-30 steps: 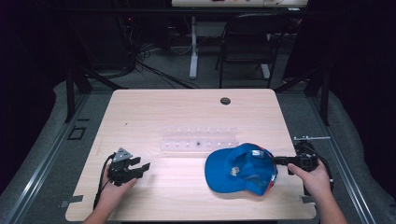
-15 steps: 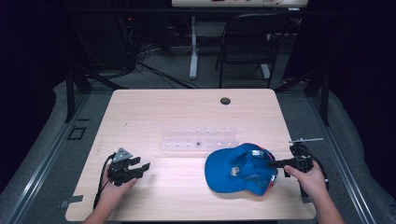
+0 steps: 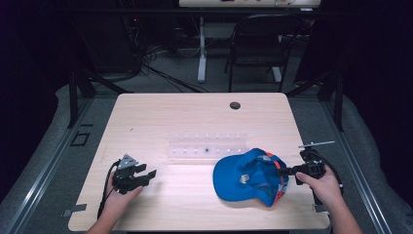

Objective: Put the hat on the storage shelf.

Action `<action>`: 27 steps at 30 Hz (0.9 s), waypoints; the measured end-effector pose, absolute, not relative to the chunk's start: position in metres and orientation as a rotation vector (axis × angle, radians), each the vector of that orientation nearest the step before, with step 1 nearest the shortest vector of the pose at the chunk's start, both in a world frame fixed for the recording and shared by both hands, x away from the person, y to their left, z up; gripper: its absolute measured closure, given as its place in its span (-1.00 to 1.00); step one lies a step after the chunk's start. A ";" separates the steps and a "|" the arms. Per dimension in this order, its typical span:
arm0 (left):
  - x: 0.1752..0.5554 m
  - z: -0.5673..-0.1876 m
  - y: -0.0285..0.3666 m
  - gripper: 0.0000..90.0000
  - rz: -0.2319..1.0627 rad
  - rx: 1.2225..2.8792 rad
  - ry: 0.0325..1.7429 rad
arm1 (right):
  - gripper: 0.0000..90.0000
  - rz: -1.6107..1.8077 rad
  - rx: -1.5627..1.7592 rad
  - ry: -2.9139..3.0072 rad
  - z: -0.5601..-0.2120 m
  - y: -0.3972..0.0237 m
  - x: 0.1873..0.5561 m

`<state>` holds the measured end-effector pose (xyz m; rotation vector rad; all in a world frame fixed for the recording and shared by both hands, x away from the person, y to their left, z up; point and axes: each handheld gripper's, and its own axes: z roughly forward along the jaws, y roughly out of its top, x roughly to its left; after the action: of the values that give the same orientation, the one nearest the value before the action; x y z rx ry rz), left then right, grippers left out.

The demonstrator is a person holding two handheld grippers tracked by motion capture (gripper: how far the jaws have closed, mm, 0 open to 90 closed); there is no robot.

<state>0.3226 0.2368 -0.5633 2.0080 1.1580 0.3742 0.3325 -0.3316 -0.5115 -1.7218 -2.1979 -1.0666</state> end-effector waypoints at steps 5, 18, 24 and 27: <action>0.323 -0.563 0.237 0.06 0.374 2.007 1.160 | 0.69 -1.049 -1.732 -2.210 -0.511 -0.329 0.333; 0.323 -0.564 0.237 0.06 0.378 2.003 1.164 | 0.73 -1.015 -1.777 -2.217 -0.502 -0.327 0.332; 0.323 -0.563 0.237 0.06 0.371 2.006 1.161 | 0.73 -0.975 -1.804 -2.213 -0.499 -0.324 0.332; 0.323 -0.563 0.237 0.06 0.370 2.006 1.160 | 0.73 -0.968 -1.814 -2.225 -0.498 -0.321 0.332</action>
<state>0.3226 0.2370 -0.5634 2.0059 1.1605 0.3704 0.3320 -0.3213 -0.4976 -1.8142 -2.2246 -0.9685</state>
